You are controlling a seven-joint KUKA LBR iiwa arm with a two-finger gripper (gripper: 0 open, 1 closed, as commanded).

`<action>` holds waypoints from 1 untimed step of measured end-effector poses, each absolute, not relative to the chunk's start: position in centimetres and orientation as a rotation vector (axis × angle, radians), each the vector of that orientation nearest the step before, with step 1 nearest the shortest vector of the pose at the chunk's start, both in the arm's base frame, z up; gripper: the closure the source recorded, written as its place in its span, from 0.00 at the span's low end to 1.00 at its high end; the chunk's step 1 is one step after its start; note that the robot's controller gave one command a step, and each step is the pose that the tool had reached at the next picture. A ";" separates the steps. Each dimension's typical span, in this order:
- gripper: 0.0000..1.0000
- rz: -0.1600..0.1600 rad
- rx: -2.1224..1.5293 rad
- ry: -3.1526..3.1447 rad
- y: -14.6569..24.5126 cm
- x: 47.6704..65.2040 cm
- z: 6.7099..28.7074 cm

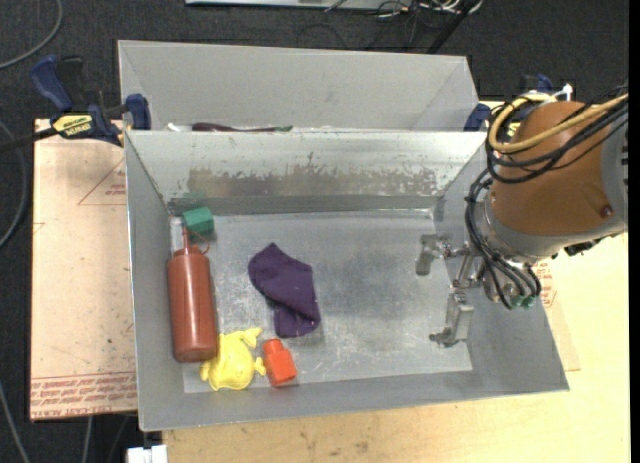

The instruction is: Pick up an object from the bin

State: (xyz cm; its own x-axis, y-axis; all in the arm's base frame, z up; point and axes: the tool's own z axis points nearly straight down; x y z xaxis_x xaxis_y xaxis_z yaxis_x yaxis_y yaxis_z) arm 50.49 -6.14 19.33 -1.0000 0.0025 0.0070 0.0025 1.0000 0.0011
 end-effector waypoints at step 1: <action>0.00 -0.001 0.000 -3.142 -6.1 50.6 19.8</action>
Offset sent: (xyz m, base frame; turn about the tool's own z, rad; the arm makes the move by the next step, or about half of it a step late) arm 0.0878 0.0493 -0.0212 -0.0732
